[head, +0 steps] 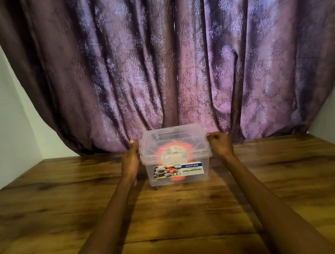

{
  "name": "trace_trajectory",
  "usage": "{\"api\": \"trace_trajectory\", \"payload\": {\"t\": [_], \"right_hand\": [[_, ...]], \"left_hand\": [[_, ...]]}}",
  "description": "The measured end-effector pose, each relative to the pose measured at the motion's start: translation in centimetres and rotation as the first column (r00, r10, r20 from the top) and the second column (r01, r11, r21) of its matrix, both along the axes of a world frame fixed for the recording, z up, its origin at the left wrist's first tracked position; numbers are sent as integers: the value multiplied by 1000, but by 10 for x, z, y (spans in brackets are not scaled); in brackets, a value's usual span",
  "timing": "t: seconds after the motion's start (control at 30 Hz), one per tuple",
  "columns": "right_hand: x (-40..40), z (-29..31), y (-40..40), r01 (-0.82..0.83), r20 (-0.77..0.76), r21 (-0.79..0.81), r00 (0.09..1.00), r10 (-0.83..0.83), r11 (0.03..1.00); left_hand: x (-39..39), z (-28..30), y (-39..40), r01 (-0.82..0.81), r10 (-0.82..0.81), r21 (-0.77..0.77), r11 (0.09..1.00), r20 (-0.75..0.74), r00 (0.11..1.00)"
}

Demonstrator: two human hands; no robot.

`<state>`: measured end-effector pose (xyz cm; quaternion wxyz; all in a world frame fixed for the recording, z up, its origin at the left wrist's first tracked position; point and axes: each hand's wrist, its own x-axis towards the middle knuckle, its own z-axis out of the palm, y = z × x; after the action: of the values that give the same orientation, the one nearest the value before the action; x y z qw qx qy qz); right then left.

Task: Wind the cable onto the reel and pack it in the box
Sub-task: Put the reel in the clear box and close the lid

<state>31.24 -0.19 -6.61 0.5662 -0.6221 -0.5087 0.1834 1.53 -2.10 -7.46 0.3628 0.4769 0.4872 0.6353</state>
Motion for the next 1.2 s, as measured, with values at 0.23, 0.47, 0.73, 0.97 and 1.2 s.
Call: {"api": "trace_trajectory", "payload": {"t": [0.23, 0.47, 0.73, 0.97, 1.2], "right_hand": [[0, -15, -6, -129, -311, -39, 944, 111, 991], [-1, -7, -18, -213, -409, -116, 900, 149, 970], [-6, -10, -20, -221, -409, -84, 897, 169, 972], [-13, -8, -23, -208, -495, -68, 856, 148, 976], [-21, -17, -24, -188, -602, -24, 787, 136, 982]], "left_hand": [[-6, -16, 12, -73, 72, -34, 997, -47, 996], [-10, -5, 13, 125, -82, -283, 951, 156, 984], [-8, -1, 13, 283, -270, -332, 900, 88, 959], [0, -4, 15, 183, -163, -274, 944, 96, 982], [6, -8, 17, 144, -100, -274, 951, 167, 981]]}}
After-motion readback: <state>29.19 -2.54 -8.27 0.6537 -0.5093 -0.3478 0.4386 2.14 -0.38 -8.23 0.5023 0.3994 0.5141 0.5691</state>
